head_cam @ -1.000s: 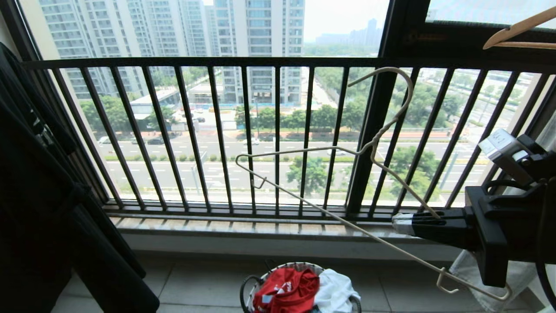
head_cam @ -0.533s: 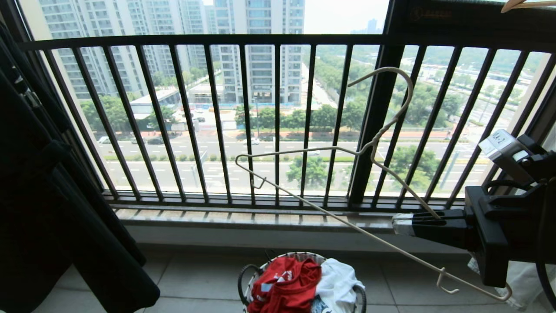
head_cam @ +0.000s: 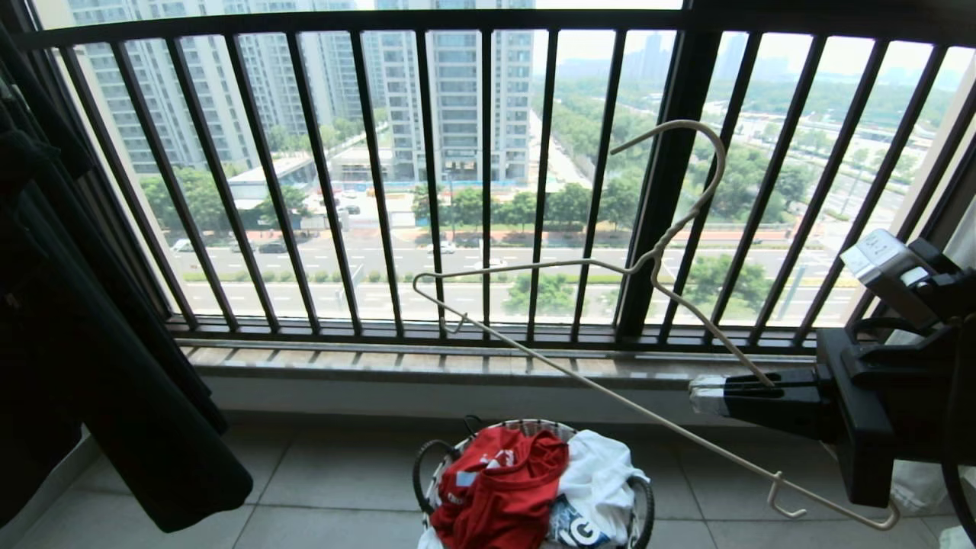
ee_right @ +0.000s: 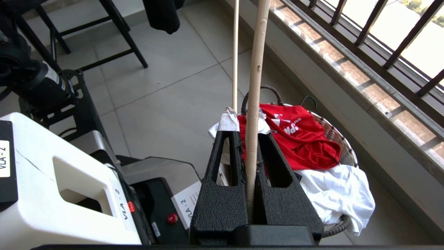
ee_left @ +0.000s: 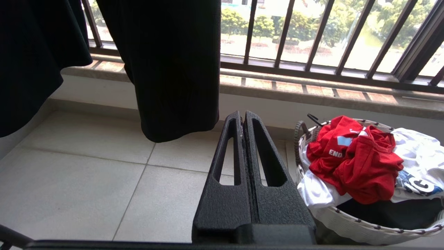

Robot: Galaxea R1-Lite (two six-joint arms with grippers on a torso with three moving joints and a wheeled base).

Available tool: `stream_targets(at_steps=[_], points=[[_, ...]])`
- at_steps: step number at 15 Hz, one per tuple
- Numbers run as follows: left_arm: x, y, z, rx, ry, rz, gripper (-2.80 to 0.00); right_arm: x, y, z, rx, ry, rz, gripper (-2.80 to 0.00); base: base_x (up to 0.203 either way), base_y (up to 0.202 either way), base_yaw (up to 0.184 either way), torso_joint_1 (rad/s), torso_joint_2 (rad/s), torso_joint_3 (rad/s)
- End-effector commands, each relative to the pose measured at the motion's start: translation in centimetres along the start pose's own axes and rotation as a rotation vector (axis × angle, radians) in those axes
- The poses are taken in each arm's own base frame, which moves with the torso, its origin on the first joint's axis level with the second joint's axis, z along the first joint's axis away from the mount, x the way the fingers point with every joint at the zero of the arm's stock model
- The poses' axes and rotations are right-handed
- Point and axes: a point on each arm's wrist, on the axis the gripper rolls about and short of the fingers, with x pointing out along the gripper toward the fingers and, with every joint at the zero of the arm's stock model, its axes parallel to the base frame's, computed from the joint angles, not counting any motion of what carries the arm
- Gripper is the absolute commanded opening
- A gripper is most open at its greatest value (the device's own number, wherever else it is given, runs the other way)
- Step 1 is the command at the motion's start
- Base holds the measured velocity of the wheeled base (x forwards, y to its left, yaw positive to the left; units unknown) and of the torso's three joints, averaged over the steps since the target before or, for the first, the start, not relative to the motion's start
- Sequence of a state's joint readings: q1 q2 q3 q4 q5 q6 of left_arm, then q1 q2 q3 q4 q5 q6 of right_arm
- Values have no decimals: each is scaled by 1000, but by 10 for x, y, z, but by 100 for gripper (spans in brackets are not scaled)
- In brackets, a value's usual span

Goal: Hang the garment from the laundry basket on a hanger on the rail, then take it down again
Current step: Pick up clothes from the basket

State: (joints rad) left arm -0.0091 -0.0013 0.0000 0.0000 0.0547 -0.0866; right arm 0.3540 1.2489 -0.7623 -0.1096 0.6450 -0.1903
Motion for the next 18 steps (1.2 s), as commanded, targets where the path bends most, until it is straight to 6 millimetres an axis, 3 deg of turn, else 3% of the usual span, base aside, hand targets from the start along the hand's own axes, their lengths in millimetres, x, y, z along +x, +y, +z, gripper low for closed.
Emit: stream_targets(at_steps=[1,5,18], points=[[0,0,0,-1,1,1,-280,-1,1,1,-7,-8,4,-280,0,0,0,-82,435,357],[0,0,0,-1,1,1,-280,1,-1,0,-19,-31,-2,-280,0,0,0,-35,239,208],[0,0,0,-4,1,1,-280,3,-8,2,-5,-40,-27,-280,0,0,0,0,8,6]])
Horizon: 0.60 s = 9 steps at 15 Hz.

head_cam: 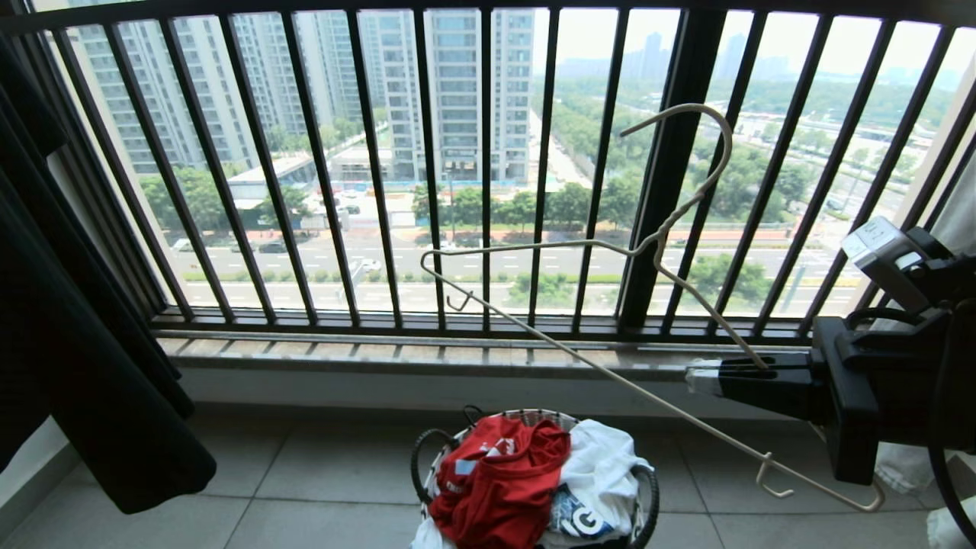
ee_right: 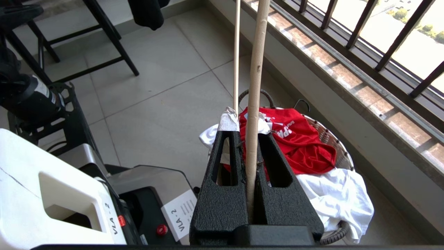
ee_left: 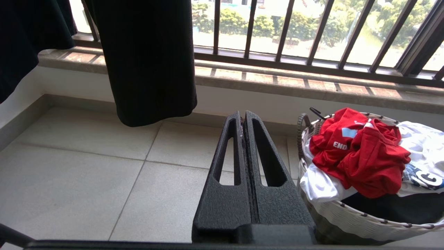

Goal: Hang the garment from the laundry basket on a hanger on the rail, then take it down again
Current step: Pick up clothes from the basket

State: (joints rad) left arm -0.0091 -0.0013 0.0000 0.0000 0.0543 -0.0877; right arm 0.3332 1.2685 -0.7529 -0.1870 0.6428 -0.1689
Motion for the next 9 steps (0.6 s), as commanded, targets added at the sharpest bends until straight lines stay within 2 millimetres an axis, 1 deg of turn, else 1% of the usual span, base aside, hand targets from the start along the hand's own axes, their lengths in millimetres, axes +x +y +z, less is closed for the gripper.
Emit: stream_targets(at_steps=[1,3,9], points=[[0,0,0,-3,1,1,-280,0,0,0,-4,-1,3,-280,0,0,0,0,0,0],[0,0,0,-3,1,1,-280,1,-1,-3,3,8,6,-280,0,0,0,-1,0,-99],[0,0,0,-1,0,1,-280,-5,2,1,-14,-14,-2,-280,0,0,0,2,4,-184]])
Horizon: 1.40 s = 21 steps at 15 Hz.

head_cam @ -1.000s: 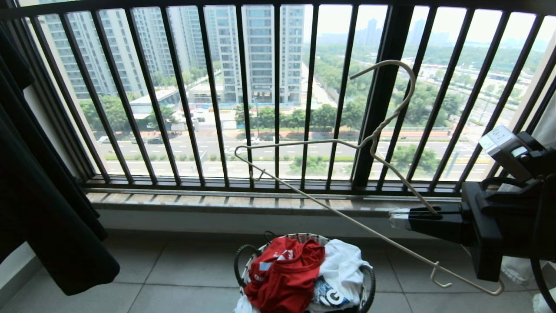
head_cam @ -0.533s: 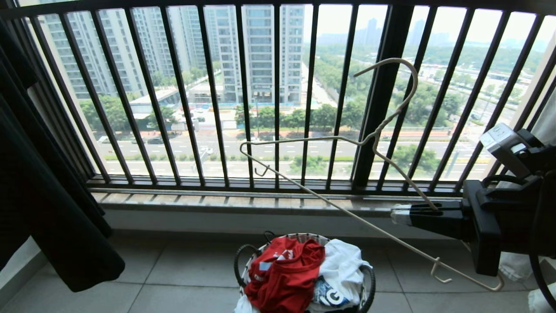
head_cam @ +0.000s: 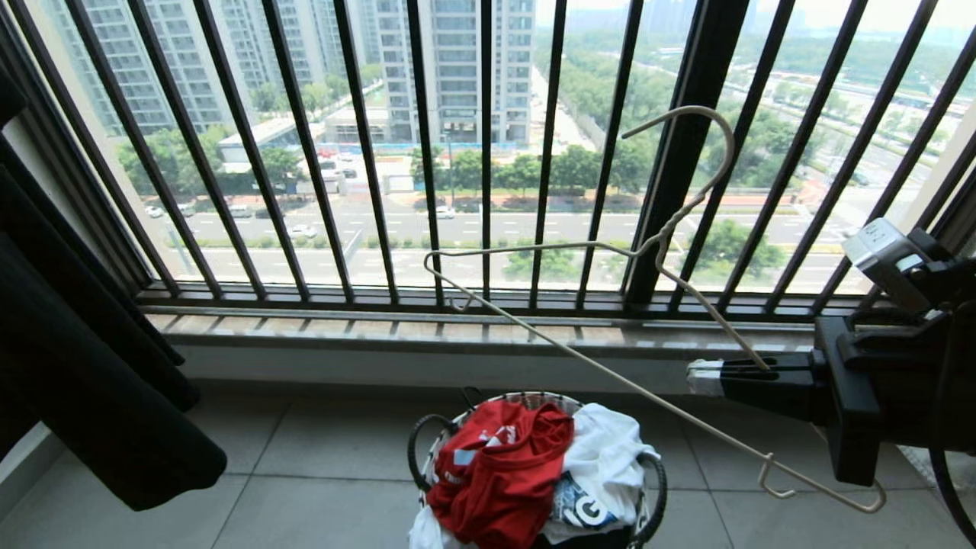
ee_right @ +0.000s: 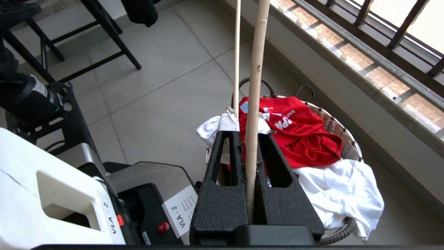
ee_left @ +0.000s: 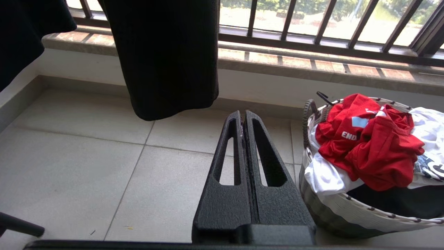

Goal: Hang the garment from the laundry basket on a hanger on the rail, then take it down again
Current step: Pick up clothes from the basket

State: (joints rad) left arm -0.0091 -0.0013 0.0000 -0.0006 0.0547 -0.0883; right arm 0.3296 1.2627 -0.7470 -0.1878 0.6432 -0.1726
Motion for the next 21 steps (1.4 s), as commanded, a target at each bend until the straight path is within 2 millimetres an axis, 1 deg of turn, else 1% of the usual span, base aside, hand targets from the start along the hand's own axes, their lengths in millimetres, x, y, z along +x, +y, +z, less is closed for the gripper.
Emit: stream_targets(at_steps=[1,4,6,21], points=[[0,0,0,-1,0,1,-280,-7,5,5,-21,-29,-2,-280,0,0,0,5,8,-193],[0,0,0,-1,0,1,-280,-21,14,13,-54,-76,-10,-280,0,0,0,-2,1,-197],[0,0,0,-1,0,1,-280,-25,17,14,-65,-91,-11,-280,0,0,0,4,2,-203],[0,0,0,-1,0,1,-280,-28,18,16,-87,-122,-21,-280,0,0,0,3,3,-198]])
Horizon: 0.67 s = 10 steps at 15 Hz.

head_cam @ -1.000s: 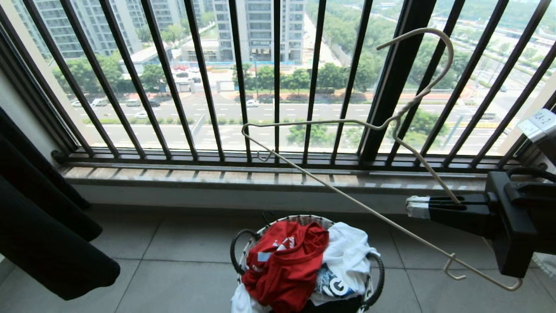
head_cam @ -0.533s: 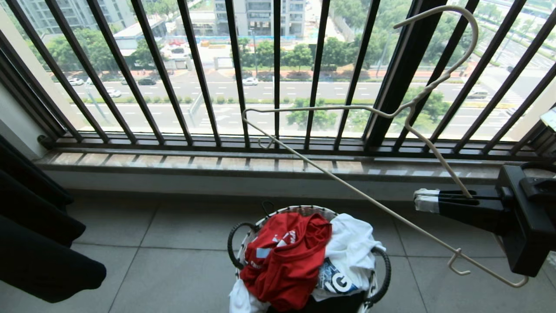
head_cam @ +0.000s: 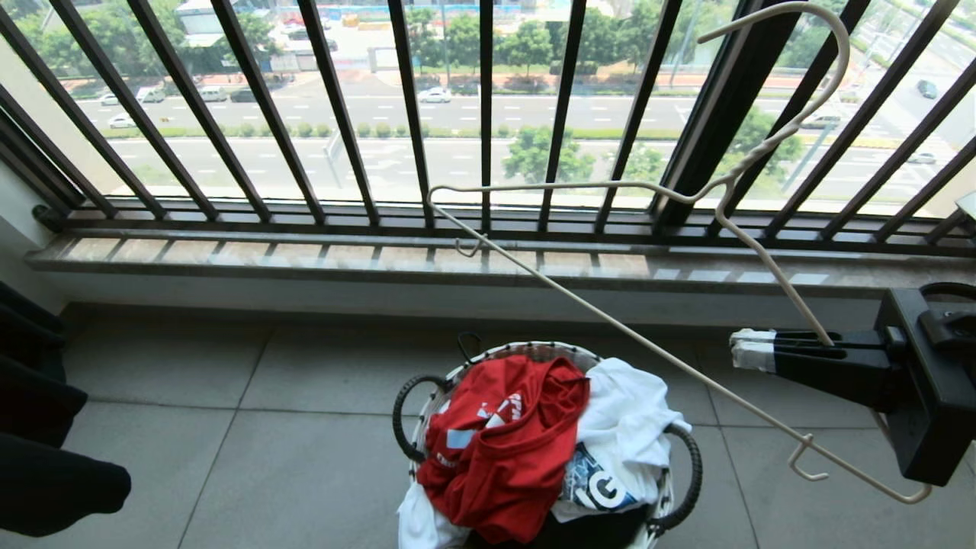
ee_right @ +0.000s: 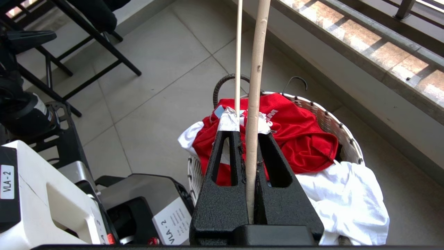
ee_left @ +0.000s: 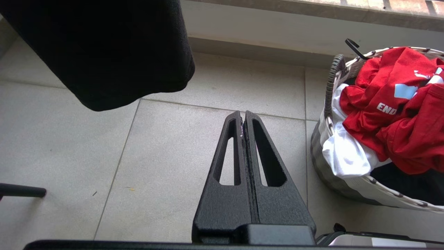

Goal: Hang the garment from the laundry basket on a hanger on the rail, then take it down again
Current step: Pick up clothes from the basket

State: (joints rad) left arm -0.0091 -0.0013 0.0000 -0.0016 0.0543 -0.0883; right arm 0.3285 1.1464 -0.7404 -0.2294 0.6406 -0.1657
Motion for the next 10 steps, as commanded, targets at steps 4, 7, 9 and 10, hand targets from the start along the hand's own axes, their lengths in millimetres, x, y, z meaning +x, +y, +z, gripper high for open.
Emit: stream_targets(at_steps=[4,7,9,10], points=[[0,0,0,-1,1,1,-280,1,0,-1,1,3,4,-280,0,0,0,6,2,-153],[0,0,0,-1,1,1,-280,-1,1,-1,-3,0,2,-280,0,0,0,2,2,-27],[0,0,0,-1,1,1,-280,-1,-1,-1,-1,-1,-9,-280,0,0,0,0,0,0],[0,0,0,-1,1,1,-280,-1,-3,-1,2,2,-15,-280,0,0,0,0,0,0]])
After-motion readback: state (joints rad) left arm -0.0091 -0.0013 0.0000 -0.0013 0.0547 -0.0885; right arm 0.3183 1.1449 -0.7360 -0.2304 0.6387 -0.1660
